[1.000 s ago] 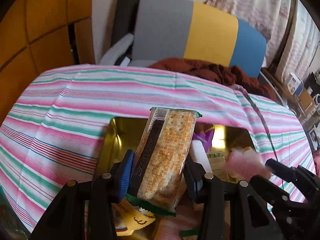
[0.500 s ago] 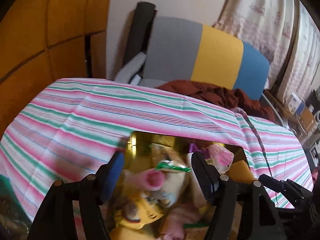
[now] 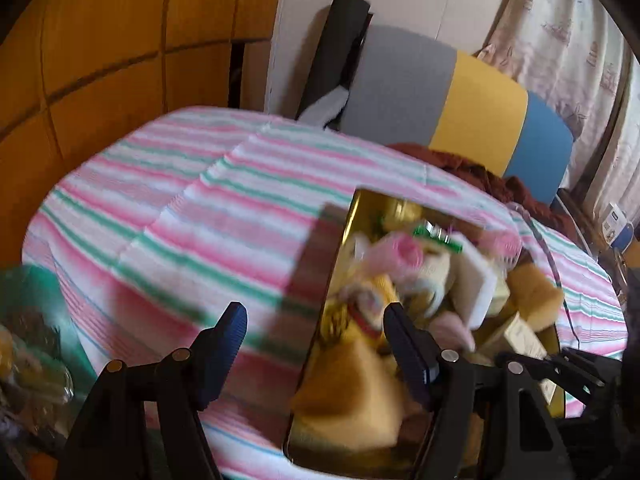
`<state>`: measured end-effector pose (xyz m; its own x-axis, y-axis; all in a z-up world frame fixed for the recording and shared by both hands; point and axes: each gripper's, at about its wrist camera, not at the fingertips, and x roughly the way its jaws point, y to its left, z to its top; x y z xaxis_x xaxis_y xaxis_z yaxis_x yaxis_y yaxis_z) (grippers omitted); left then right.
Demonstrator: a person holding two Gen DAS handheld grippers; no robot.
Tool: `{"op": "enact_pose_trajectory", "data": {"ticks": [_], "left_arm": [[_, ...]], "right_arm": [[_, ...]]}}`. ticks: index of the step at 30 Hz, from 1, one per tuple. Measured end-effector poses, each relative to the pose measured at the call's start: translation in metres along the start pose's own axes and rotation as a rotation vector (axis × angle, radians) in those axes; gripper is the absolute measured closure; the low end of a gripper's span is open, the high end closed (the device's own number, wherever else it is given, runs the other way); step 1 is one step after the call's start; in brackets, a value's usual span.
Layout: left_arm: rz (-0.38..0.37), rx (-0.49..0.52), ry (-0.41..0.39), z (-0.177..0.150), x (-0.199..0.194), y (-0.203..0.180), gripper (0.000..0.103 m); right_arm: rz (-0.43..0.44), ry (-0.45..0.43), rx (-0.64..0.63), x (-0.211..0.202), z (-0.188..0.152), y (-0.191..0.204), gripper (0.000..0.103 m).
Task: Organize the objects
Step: 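Lower the cracker packet and roller into the tray and open both tools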
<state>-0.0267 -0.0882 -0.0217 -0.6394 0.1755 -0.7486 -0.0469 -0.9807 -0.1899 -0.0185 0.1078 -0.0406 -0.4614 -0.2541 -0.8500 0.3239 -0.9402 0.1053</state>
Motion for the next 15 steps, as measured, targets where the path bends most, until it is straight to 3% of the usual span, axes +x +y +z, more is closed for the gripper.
{"op": "enact_pose_trajectory", "data": {"ticks": [2,5,7,11,15], "left_arm": [[-0.03,-0.004,0.036,-0.005,0.006,0.0,0.031],[-0.105,0.012,0.082,-0.017,0.012,-0.008,0.031],[-0.102,0.023,0.095,-0.023,0.015,-0.017,0.025],[-0.084,0.061,0.104,-0.028,0.011,-0.027,0.024],[-0.059,0.097,0.088,-0.035,0.0,-0.033,0.025]], "right_arm": [[-0.07,0.024,-0.031,0.014,0.0,0.001,0.058],[-0.147,0.033,0.044,0.022,0.001,-0.02,0.061],[-0.135,0.039,0.092,0.019,0.0,-0.032,0.061],[-0.012,-0.005,0.132,-0.011,-0.007,-0.041,0.053],[-0.053,-0.114,0.179,-0.048,-0.018,-0.059,0.053]]}}
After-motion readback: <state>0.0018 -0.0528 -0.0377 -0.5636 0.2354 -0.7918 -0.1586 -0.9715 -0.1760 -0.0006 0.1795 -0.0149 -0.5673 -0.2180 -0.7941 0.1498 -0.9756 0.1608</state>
